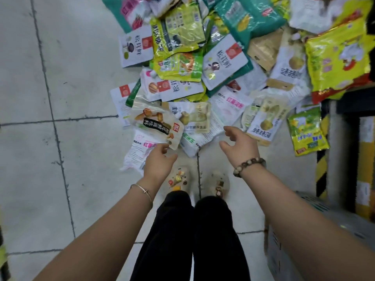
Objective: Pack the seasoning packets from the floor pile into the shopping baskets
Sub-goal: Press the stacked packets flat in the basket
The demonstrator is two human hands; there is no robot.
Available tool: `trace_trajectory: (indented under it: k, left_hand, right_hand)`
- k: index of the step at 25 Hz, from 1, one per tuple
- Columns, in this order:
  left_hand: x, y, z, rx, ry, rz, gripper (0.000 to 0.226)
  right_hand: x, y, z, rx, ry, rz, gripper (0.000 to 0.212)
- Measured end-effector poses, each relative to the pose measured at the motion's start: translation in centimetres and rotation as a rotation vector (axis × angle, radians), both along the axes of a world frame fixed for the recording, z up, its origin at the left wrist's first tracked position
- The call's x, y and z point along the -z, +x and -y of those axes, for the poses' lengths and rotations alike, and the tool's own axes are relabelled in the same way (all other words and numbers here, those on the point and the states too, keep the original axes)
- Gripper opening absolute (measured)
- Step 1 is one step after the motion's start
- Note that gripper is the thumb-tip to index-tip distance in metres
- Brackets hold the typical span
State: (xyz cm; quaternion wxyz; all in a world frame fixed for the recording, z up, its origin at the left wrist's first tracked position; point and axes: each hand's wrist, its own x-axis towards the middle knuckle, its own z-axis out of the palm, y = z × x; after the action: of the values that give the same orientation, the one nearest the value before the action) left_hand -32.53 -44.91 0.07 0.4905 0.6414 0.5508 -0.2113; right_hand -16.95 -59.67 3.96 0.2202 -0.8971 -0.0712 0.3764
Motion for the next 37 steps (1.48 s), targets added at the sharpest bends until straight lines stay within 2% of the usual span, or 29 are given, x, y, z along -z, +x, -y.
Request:
trace_trajectory:
  k: [2, 4, 7, 10, 13, 16, 19, 22, 26, 30, 33, 35, 37]
  left_hand:
    - [2.9, -0.1, -1.4, 0.066, 0.044, -0.046, 0.053]
    - [5.9, 0.2, -3.4, 0.335, 0.16, -0.095, 0.06]
    - [10.1, 2.1, -7.0, 0.706, 0.443, -0.085, 0.065]
    - [14.0, 4.7, -10.5, 0.892, 0.661, -0.07, 0.068]
    - [16.7, 6.8, -13.3, 1.07, 0.724, -0.122, 0.061]
    - [17.2, 8.3, -14.3, 1.244, 0.761, -0.177, 0.046]
    - [16.7, 9.3, -15.1, 1.363, 0.739, -0.187, 0.038]
    - [15.3, 9.6, -15.8, 1.271, 0.687, -0.099, 0.024]
    - [11.3, 9.9, -16.1, 1.055, 0.6, -0.019, 0.021]
    - [5.5, 10.5, -14.4, 0.752, 0.488, -0.04, 0.024]
    - [0.5, 10.4, -11.3, 0.526, 0.361, 0.001, 0.023]
    - [-2.7, 9.9, -8.7, 0.431, 0.252, 0.056, 0.02]
    - [-5.8, 9.6, -6.3, 0.393, 0.244, 0.102, 0.019]
  right_hand:
    - [2.8, 1.2, -2.2, -0.104, -0.015, 0.0, 0.048]
    - [6.1, 2.5, -4.5, -0.237, -0.031, 0.014, 0.05]
    - [12.0, 4.5, -8.0, -0.412, -0.057, 0.055, 0.053]
    - [17.0, 5.4, -10.2, -0.52, -0.127, 0.073, 0.057]
    - [20.4, 5.4, -10.9, -0.667, -0.255, 0.116, 0.063]
    - [21.7, 5.6, -11.2, -0.639, -0.329, 0.173, 0.065]
    - [21.4, 5.8, -11.3, -0.667, -0.367, 0.156, 0.044]
    - [20.5, 5.9, -10.1, -0.538, -0.327, 0.001, 0.034]
    - [16.7, 5.5, -5.8, -0.046, -0.188, -0.098, 0.038]
    - [10.4, 3.6, -1.1, 0.347, -0.121, -0.101, 0.032]
    - [5.3, 1.9, 1.5, 0.639, -0.023, -0.085, 0.043]
    - [1.5, 0.9, 3.1, 0.781, 0.049, -0.044, 0.042]
    - [-1.9, 0.0, 4.6, 0.885, 0.102, 0.002, 0.045]
